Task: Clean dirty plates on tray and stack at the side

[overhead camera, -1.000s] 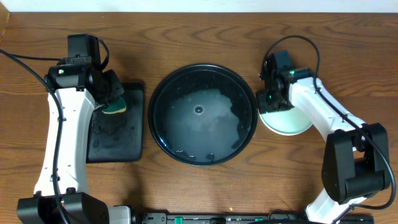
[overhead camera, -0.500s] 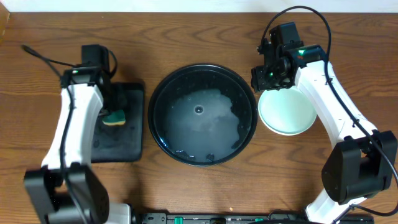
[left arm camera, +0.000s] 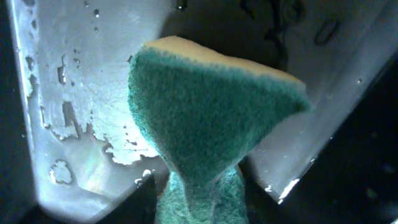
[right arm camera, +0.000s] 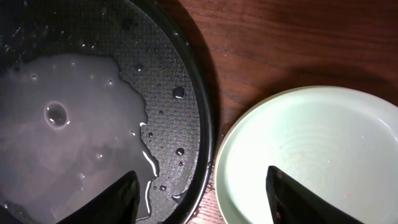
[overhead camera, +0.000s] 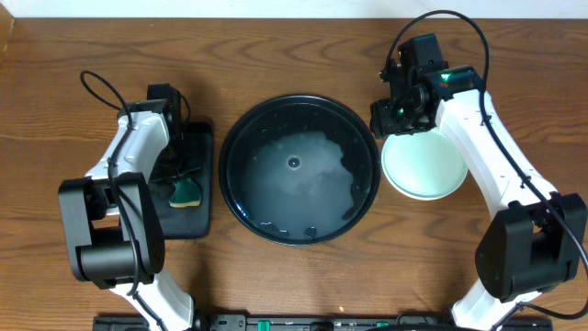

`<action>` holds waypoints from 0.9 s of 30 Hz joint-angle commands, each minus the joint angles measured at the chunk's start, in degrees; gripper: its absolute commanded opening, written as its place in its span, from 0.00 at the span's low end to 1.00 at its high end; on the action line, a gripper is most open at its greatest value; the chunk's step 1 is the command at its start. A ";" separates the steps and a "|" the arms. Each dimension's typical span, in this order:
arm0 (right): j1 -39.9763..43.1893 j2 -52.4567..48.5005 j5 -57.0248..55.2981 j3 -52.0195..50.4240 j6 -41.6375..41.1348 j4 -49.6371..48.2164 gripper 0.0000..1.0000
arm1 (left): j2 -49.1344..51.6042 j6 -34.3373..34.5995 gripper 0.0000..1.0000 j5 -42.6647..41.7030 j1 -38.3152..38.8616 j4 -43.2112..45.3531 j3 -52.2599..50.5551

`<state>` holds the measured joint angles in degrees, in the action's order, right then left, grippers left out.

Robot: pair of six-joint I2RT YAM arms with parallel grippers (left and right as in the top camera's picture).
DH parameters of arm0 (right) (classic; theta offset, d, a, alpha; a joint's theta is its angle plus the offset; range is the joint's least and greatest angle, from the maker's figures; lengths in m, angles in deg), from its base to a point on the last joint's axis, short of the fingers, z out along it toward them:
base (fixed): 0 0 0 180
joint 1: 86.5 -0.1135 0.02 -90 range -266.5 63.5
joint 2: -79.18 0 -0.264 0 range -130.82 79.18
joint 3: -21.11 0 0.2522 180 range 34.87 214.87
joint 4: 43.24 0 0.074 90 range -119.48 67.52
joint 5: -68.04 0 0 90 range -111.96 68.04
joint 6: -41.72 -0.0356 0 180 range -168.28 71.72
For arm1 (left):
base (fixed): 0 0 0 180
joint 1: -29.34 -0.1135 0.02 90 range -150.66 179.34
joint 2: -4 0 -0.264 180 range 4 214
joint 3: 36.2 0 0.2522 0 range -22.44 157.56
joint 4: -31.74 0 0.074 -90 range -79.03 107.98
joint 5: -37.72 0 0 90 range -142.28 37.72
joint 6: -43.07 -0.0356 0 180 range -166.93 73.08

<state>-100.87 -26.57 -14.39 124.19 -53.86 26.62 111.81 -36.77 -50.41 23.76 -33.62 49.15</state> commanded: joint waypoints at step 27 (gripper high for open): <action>3.04 24.70 1.70 18.36 0.52 6.97 0.99 | -22.38 -0.02 0.77 0.07 -0.28 -5.09 4.72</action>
<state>-97.77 -3.75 -12.86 142.05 -53.67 33.35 89.38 -36.49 -50.63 23.76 -38.56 53.35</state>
